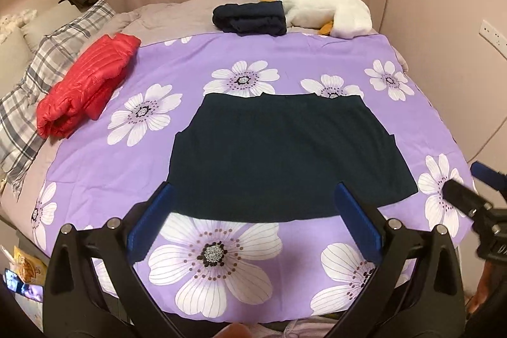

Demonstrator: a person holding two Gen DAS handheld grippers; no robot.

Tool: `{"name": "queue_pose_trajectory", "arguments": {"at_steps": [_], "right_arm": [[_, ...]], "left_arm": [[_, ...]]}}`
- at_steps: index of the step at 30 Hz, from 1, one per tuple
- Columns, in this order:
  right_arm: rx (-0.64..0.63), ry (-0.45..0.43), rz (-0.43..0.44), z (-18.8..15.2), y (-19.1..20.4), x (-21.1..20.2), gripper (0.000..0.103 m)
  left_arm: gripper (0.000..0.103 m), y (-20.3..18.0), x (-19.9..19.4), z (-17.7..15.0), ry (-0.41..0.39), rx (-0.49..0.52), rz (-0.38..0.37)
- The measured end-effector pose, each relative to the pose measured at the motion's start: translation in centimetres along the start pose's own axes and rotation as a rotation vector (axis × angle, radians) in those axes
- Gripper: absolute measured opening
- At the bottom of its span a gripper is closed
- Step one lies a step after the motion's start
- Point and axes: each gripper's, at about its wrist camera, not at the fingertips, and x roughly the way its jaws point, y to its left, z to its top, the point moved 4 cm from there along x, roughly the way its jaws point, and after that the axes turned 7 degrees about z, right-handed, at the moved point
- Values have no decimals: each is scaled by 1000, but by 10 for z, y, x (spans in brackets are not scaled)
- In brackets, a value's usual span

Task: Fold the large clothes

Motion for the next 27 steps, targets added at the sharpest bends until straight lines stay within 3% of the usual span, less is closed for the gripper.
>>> {"name": "queue_pose_trajectory", "arguments": {"at_steps": [11,27], "right_arm": [[-11,165,-46,-35,2,55,102],[-10,157,-83,-34,-2,61,102]], "left_arm": [[101,5,38,-31,107,-14,58],[101,2,47,-37,134,16,54]]}}
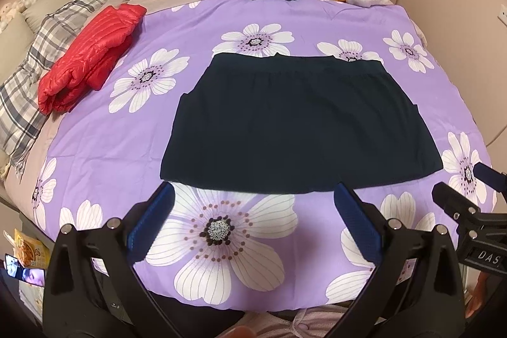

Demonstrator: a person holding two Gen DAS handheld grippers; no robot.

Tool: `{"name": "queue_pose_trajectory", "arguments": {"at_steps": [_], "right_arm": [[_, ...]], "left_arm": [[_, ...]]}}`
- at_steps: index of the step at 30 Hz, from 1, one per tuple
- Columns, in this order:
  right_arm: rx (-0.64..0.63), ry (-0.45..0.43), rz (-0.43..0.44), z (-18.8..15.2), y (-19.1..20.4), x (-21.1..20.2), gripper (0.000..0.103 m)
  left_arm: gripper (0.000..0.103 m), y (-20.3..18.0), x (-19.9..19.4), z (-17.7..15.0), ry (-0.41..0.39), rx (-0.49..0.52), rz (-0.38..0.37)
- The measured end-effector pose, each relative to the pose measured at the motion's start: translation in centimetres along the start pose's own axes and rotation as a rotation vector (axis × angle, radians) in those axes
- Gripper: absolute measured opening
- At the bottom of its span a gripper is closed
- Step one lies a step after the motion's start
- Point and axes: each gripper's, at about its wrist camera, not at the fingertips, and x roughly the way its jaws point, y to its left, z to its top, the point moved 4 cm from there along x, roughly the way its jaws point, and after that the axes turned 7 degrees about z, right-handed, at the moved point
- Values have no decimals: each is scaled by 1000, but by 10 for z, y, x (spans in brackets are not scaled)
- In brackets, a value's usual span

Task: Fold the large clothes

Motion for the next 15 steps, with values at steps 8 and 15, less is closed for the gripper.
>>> {"name": "queue_pose_trajectory", "arguments": {"at_steps": [8,15], "right_arm": [[10,-6,-2,0,-3,-1,102],[13,-6,2,-1,-3,0,102]], "left_arm": [[101,-4,0,-1,6,13,4],[101,-6,1,-1,9,15,5]]}}
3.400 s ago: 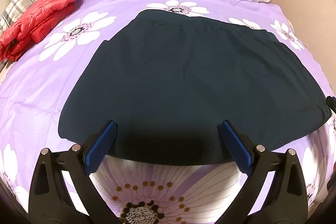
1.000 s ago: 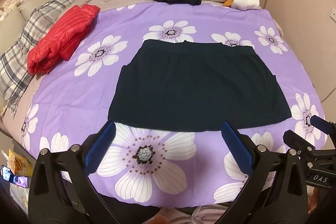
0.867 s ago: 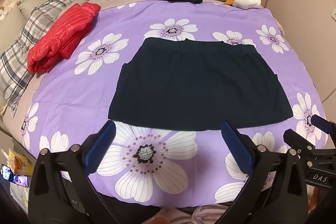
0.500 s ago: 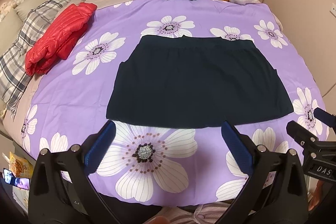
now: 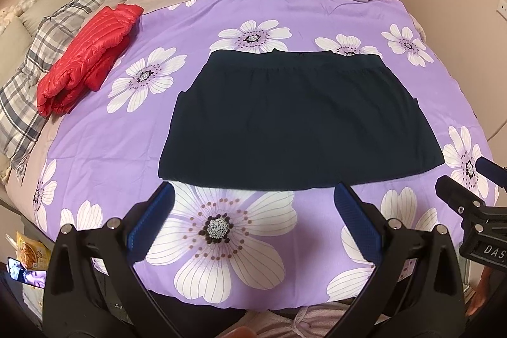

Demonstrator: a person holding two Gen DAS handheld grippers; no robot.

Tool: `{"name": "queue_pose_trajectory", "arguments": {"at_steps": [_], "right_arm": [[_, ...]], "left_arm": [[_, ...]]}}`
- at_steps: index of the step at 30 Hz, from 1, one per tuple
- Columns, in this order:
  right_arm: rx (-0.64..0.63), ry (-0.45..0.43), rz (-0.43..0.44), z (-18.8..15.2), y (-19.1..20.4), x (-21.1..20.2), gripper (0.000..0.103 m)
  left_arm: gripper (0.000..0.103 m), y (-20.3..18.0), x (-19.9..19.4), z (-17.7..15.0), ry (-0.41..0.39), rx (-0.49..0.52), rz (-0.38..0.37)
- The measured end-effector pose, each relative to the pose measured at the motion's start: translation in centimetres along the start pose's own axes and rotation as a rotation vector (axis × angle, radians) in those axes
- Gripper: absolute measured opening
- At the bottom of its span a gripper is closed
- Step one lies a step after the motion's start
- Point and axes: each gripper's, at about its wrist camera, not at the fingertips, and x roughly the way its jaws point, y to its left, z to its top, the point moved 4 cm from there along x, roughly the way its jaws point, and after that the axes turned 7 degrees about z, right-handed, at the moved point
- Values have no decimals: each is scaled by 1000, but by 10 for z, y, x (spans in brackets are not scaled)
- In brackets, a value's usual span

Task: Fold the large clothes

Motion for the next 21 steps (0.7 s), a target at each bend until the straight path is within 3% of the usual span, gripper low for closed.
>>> {"name": "queue_pose_trajectory", "arguments": {"at_steps": [21], "right_arm": [[-6,4,4,2,3,1,102]], "left_arm": [[101,-1,2,1,-1,11,-10]]}}
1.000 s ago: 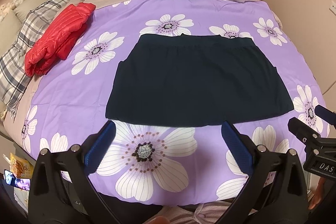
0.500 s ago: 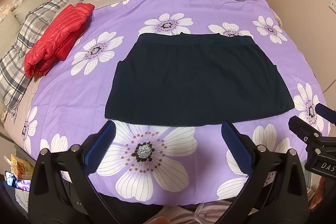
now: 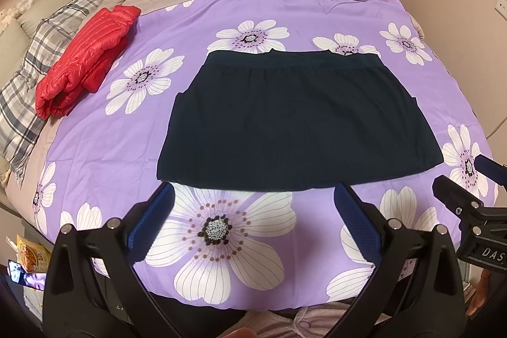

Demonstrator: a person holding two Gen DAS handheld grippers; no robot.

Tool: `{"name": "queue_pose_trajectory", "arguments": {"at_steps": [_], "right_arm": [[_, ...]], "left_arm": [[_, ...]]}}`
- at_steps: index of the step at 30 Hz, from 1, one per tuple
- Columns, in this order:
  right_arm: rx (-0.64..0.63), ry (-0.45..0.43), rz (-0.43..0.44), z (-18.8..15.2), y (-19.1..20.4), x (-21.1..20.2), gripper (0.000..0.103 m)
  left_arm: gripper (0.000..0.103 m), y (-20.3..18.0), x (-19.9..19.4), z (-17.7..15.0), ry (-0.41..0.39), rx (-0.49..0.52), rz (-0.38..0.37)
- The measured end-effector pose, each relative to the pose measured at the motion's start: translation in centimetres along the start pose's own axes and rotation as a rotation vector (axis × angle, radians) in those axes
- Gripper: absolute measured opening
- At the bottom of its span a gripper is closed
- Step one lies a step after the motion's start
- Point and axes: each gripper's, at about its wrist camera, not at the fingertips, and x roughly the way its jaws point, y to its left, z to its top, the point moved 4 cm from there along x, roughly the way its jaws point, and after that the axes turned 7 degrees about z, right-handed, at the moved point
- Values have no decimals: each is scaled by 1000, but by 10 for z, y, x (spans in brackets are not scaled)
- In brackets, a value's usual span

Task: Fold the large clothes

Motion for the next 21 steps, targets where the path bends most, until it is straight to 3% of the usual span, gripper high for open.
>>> {"name": "queue_pose_trajectory", "arguments": {"at_steps": [21], "right_arm": [[-4,0,3,-1,1,1,102]], "left_arm": [[101,1,1,0,-8,-3,9]]}}
